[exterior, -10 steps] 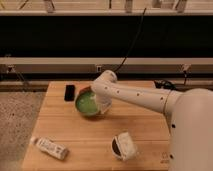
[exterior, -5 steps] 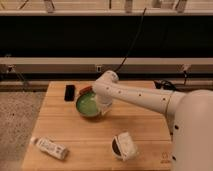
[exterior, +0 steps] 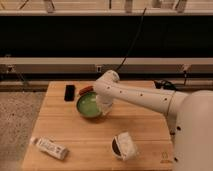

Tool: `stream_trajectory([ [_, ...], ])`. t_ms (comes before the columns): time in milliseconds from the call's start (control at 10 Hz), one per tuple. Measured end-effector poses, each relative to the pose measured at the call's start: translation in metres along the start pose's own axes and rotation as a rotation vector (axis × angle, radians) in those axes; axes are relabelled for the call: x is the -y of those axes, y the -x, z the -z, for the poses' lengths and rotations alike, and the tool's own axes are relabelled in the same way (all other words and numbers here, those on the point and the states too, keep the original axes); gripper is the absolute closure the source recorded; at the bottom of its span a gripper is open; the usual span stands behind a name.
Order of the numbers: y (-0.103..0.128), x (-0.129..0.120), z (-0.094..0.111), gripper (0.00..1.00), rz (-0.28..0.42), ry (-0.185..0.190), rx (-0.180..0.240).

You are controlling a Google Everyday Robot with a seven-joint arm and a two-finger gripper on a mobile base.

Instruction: Drag the ceramic bowl in a circle

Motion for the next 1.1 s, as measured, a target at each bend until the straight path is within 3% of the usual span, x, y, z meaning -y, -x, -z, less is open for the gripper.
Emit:
stream_trajectory([
  [1100, 0.0049, -0.0063, 0.0079, 0.98, 0.005, 0.017, 0.017],
])
